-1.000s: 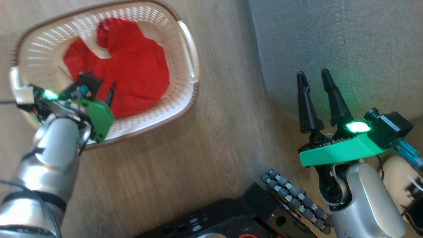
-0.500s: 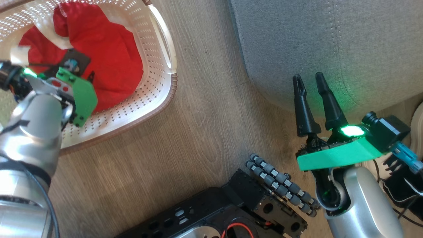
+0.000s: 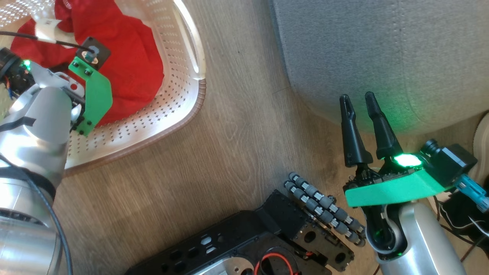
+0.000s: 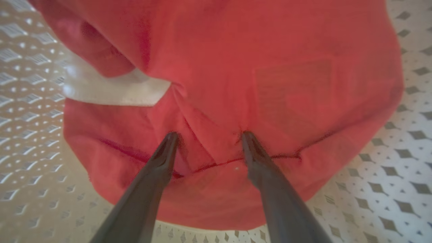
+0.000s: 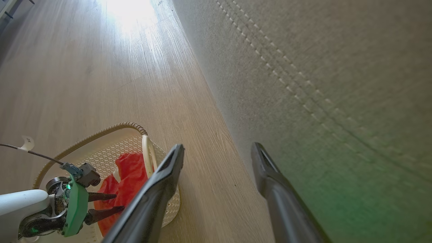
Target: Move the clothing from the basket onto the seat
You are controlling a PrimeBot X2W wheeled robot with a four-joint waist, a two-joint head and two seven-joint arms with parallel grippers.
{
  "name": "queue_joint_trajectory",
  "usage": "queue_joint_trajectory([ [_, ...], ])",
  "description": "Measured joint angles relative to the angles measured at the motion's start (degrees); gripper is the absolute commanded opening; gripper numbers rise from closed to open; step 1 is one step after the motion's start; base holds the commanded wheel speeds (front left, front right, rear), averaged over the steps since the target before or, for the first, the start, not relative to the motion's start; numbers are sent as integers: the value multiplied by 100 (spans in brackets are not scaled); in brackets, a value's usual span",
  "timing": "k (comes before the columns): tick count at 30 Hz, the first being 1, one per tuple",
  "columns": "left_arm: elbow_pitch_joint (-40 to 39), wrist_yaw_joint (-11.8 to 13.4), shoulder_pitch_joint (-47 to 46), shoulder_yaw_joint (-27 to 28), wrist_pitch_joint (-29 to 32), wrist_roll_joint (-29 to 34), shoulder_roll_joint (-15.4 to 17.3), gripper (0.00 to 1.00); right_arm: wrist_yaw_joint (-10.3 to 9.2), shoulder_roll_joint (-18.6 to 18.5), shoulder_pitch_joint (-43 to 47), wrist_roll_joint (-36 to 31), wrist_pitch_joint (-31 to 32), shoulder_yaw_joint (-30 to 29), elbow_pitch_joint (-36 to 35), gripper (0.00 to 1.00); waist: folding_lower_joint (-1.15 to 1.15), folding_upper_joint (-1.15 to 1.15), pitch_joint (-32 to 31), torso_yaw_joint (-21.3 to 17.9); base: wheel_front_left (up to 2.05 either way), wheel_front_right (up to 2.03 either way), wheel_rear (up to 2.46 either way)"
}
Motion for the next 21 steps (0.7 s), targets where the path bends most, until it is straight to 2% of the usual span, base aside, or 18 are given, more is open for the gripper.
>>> queue_joint_trajectory([
  [8, 4, 0, 18, -377, 679, -581, 5, 100, 0, 3, 68, -134, 0, 0, -286, 100, 0, 0, 112, 161, 0, 0, 0],
  [14, 3, -1, 10, -754, 657, -1040, 100, 100, 0, 3, 238, -222, 0, 5, -432, 100, 0, 0, 192, 240, 0, 0, 0],
  [15, 3, -1, 9, -797, 630, -1092, 105, 89, 0, 3, 238, -222, 0, 5, -434, 100, 0, 0, 201, 244, 0, 0, 0],
  [16, 3, 0, 8, -853, 619, -1150, 109, 56, 0, 4, 238, -222, 0, 7, -437, 100, 0, 0, 206, 248, 0, 0, 0],
  [17, 3, -1, 8, -898, 619, -1220, 110, 35, 0, 4, 238, -222, 0, 8, -439, 100, 0, 0, 210, 252, 0, 0, 0],
  [18, 3, -1, 8, -928, 598, -1294, 110, 0, 0, 4, 238, -222, 0, 10, -445, 100, 0, 1, 214, 256, 0, 0, 0],
  [21, -4, -1, -9, -1007, 388, -1494, 130, 0, 0, 4, 234, -222, 0, 13, -463, 100, 0, 0, 226, 272, 0, 0, 0],
])
